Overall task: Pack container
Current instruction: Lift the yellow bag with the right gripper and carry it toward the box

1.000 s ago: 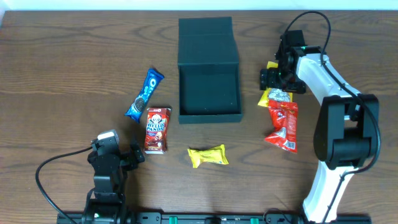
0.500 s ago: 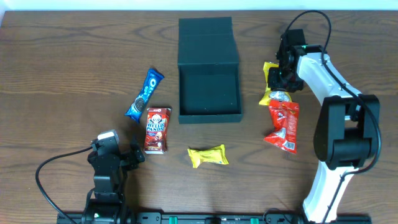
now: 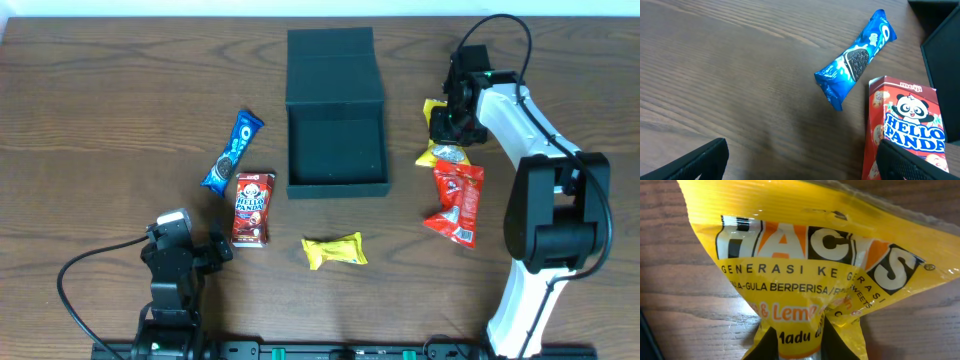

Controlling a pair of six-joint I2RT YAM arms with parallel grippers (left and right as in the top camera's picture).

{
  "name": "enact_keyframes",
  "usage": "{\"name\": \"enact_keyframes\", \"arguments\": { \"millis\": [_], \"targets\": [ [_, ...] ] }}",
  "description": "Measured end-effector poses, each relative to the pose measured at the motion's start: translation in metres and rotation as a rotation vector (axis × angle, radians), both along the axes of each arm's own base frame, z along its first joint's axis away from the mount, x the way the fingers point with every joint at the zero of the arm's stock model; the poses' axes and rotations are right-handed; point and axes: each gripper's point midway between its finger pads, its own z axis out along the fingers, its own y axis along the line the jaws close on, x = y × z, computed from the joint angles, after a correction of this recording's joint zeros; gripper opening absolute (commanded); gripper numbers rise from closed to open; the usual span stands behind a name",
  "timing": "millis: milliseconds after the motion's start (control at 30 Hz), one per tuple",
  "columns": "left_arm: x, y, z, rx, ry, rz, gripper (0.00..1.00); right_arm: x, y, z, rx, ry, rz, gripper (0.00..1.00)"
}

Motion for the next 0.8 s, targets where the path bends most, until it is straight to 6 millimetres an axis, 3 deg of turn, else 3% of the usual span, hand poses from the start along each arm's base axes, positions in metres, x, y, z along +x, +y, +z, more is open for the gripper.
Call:
{"name": "enact_keyframes", "arguments": {
  "millis": [300, 633, 733, 800],
  "targets": [
    [0.0, 0.0, 0.0, 0.0, 0.0, 0.0, 0.95, 0.0, 0.0, 0.0, 0.0, 0.002, 0.0, 0.02],
    [0.0, 0.0, 0.0, 0.0, 0.0, 0.0, 0.95, -0.009, 0.0, 0.004, -0.003, 0.028, 0.002, 0.01],
    [0.0, 0.0, 0.0, 0.0, 0.0, 0.0, 0.95, -0.017, 0.004, 0.015, -0.003, 0.036, 0.012, 0.01],
    [0.0, 0.0, 0.0, 0.0, 0.0, -0.001, 0.95, -0.022, 0.01, 0.033, -0.001, 0.014, 0.027, 0.01]
  ]
}}
